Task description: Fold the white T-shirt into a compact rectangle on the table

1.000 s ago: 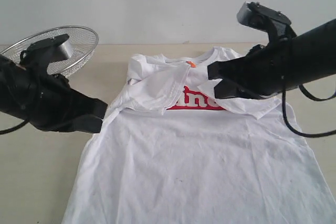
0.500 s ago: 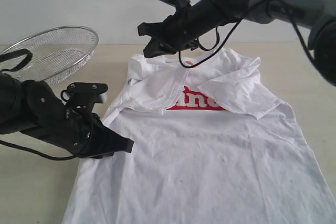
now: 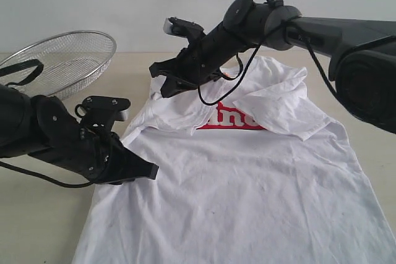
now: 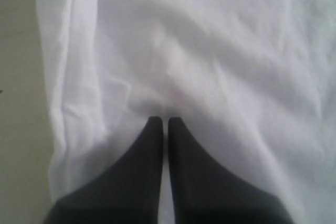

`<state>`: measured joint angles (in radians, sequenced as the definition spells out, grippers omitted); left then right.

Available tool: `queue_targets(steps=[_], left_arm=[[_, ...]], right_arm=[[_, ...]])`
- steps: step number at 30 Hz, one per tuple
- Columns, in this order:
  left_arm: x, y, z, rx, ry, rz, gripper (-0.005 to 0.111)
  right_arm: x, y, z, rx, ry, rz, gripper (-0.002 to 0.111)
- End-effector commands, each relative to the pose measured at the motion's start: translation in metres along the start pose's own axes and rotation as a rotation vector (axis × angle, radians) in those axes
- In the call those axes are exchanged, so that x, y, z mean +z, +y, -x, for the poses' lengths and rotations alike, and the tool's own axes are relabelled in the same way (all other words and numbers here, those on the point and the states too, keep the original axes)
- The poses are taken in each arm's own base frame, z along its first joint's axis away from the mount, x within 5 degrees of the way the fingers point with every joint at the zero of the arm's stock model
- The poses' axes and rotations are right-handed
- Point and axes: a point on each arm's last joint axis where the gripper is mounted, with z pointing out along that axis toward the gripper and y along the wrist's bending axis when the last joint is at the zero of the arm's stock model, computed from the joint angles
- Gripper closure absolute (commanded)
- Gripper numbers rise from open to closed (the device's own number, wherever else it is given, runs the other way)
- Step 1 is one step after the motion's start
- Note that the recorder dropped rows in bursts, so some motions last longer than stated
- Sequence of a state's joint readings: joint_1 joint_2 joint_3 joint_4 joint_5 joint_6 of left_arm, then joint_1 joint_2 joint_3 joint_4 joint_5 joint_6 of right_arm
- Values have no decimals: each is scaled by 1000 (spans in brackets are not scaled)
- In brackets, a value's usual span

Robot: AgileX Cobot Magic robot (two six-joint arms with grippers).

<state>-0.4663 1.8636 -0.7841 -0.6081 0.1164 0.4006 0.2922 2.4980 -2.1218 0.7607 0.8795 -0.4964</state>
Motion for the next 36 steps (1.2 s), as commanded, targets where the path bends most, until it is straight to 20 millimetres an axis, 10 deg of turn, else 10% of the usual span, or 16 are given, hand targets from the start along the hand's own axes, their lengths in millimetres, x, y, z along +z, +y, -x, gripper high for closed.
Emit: queue_targets(steps=[1, 36], left_arm=[[-6, 0, -2, 8, 27, -18, 102], [-48, -2, 1, 17, -100, -27, 102]], right_arm=[[11, -8, -8, 8, 33, -6, 108], [39, 37, -33, -97, 228, 117, 108]])
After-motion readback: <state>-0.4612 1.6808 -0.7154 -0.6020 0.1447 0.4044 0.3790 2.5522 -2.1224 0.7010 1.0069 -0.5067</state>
